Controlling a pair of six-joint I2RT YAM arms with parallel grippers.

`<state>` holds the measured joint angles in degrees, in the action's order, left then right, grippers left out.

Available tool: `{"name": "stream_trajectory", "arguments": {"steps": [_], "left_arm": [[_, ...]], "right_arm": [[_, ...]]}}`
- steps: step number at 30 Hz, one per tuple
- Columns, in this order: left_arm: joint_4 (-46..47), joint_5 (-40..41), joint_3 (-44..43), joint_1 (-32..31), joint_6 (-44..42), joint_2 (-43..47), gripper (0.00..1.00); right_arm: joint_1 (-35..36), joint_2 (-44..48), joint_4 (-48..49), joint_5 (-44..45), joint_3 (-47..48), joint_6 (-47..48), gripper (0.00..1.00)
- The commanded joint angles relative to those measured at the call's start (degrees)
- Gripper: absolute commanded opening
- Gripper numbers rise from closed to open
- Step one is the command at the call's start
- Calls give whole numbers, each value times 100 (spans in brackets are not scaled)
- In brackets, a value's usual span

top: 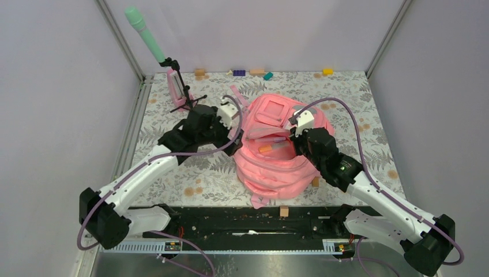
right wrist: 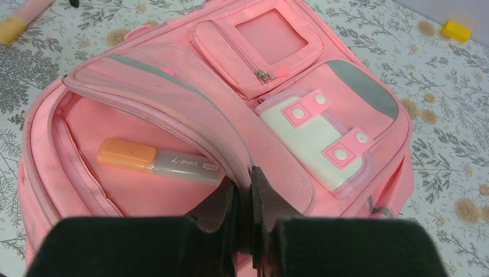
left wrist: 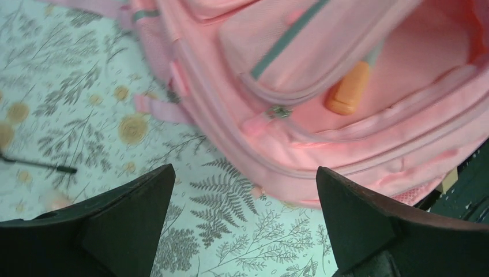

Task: Pack the student bag
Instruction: Pick up the stationery from the center of the board.

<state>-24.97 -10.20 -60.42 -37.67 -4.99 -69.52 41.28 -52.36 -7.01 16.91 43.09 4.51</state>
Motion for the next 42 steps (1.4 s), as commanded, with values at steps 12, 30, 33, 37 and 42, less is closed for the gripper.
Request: {"name": "stream_trajectory", "arguments": {"steps": [12,30,33,37,42], "left_arm": [[205,-58,528,2489,1756,-315,99],[93,421,224,3460,1757,-2205,95],[58,523,123,3567,1694,-2422,89],[9,532,86,3591,1615,-2584,80],[-39,530,45,3591,1567,-2656,73]], "right_arm": [[10,-87,652,286,184,21,0],[7,-103,648,252,184,14,0],[12,-84,650,266,174,15,0],[12,-74,648,295,173,31,0],[13,-108,651,287,177,22,0]]}}
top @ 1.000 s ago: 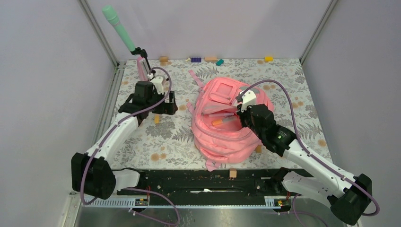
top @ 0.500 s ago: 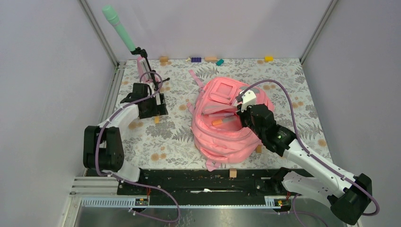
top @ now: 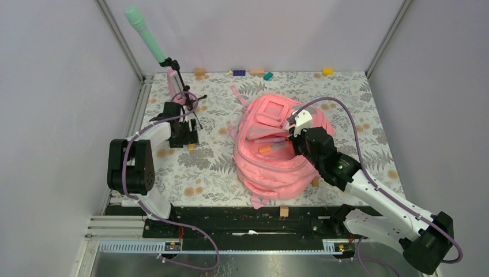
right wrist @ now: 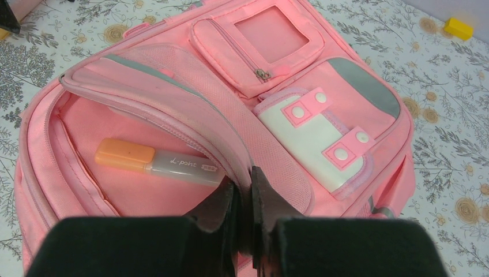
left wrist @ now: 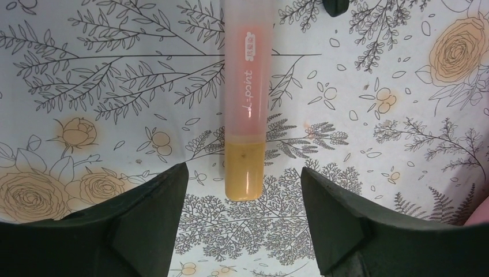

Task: Pack the student bag
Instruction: Pick up the stationery from the center of the board.

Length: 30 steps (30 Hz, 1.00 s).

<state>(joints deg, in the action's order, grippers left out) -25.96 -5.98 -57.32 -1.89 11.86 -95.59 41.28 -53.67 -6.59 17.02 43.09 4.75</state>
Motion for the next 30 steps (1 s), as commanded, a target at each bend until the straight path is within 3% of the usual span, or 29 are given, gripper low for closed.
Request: {"name": "stream_trajectory", "arguments": {"steps": [1,7,12,22,27,30], "left_arm": [[48,106,-277,13,-122,-66,71],[-52,163,-352,13,-186,-224,61],[-151,193,-421,13,-235,-361,59],[-173,115,-453,13,-263,-382,25],[-135,-61,-452,13,-246,-312,0],[-51,-168,-421,13,-252,-163,0]], "right_arm": [[11,11,611,276,183,-1,0],[10,-3,606,276,186,-5,0],[14,5,607,276,185,-5,0],[6,-4,608,294,187,3,0],[6,-9,608,294,179,3,0],[12,-29,606,311,185,13,0]]}}
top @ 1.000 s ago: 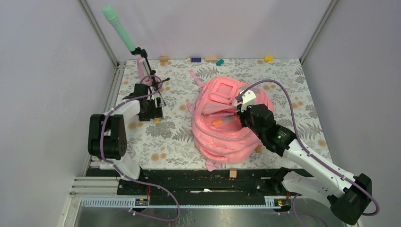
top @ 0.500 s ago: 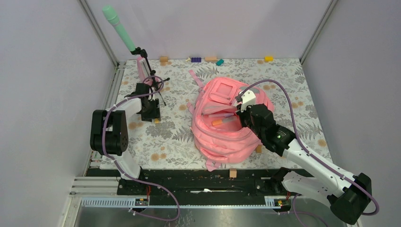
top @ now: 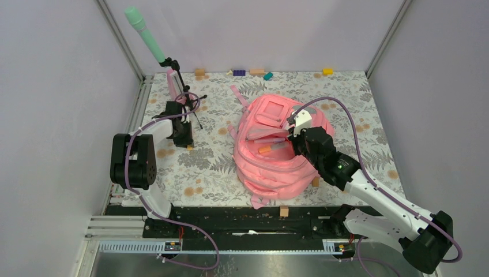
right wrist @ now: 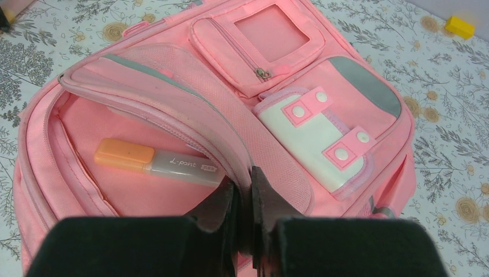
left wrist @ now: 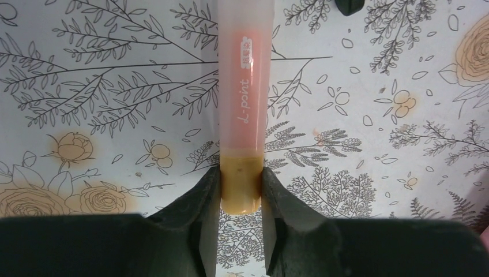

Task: Pack the student bag
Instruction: Pick up the stationery from the center of the board, then place the stationery in the student bag.

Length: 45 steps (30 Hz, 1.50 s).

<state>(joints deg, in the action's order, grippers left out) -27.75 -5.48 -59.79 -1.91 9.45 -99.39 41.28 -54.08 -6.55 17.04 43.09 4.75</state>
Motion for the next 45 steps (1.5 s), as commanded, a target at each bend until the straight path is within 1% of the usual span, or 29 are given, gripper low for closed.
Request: {"name": "stream_trajectory", "arguments": {"steps": [1,4,8,12,13,16,19,21,23,25,28,32,37,39,42,45], "left_arm": [[152,-260,-170,15,-18,278,0],[183,-301,-171,-4,-91,550,0],[221,-93,-113,-201,-276,1020,0],[13,429,-150,-911,-597,1444,0],[-15,456,-129,-1077,-676,1580,0],[-16,377,19,-1437,-750,2071,0],[231,12,271,-1741,-974,2668,0],[398,-162,407,-2132,-1289,3026,0],[404,-125,485,-2594,-1521,3214,0],[275,-99,482,-3133,-1714,3307,0],[252,-412,526,-3598,-1892,3470,0],[270,-590,571,-3968,-1896,3630,0],[363,-1273,646,-4417,-1956,3729,0],[240,-1403,584,-4603,-1960,3595,0],[-136,-1419,231,-4826,-1909,3115,0],[2,-1492,83,-4944,-1907,2820,0]], "right_arm": [[14,11,602,317,188,16,0],[13,4,604,326,181,20,0],[14,-11,603,344,183,34,0],[11,-40,602,350,192,41,0],[11,-49,602,365,202,69,0],[10,-16,594,448,238,141,0],[7,13,589,463,228,150,0],[6,-10,514,396,283,118,0],[7,-60,413,359,370,74,0],[6,-100,280,303,479,43,0],[13,-102,83,250,624,-7,0],[12,7,-14,212,687,-74,0],[12,54,-255,132,828,-229,0],[14,80,-307,82,828,-274,0],[5,170,-307,64,783,-344,0],[11,192,-347,8,804,-369,0]]}}
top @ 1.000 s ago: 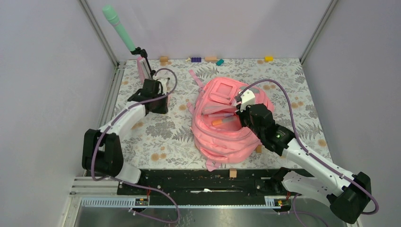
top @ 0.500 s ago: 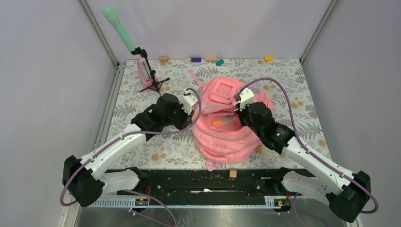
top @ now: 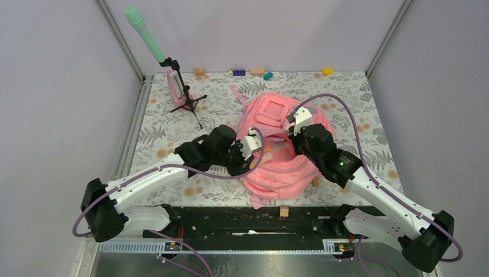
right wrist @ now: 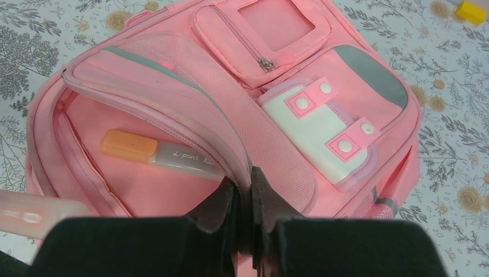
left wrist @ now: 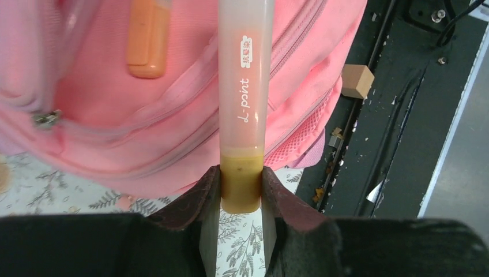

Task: Pack the student bag
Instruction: Place the stationery in the student bag.

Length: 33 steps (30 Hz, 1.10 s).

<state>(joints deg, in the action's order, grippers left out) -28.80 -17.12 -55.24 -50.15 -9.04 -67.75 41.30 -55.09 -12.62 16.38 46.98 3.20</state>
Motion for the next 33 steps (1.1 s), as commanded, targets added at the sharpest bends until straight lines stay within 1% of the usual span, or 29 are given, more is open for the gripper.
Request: {"name": "stream_trajectory", "arguments": {"steps": [1,6,12,14,15,18,19,21,22,23,24,26,27,32,33], "left_arm": [[81,-326,-488,-126,-77,-492,0],[-21,-270,-1290,-134,-249,-1138,0],[46,224,-2050,-135,-492,-1935,0],[231,450,-2075,-129,-461,-2074,0],[378,571,-2033,-130,-420,-2097,2],[792,928,-1815,-129,-289,-2058,19],[884,1033,-1736,-133,-250,-2012,27],[1027,1108,-1564,-135,-230,-1881,50],[1064,1102,-1492,-129,-230,-1797,60],[1070,1054,-1429,-130,-237,-1714,68],[1065,1002,-1365,-135,-251,-1629,75],[1049,911,-1233,-128,-249,-1430,85],[1010,883,-1141,-132,-229,-1278,88],[878,803,-725,-129,-4,-502,94],[880,791,-629,-122,101,-319,96]], "right_arm": [[14,300,236,56,431,-221,0],[6,365,210,-18,368,-281,0],[7,491,212,-116,219,-468,0],[15,513,214,-118,176,-503,0],[6,521,211,-118,160,-511,0],[10,509,213,-97,121,-516,0],[8,500,216,-85,106,-512,0],[2,488,215,-66,90,-503,0],[7,486,215,-59,84,-489,0],[7,477,214,-56,84,-494,0],[7,470,211,-56,85,-489,0],[8,468,215,-56,79,-494,0],[10,472,210,-48,73,-496,0],[9,563,224,25,-122,-517,0],[7,577,216,36,-172,-518,0]]}}
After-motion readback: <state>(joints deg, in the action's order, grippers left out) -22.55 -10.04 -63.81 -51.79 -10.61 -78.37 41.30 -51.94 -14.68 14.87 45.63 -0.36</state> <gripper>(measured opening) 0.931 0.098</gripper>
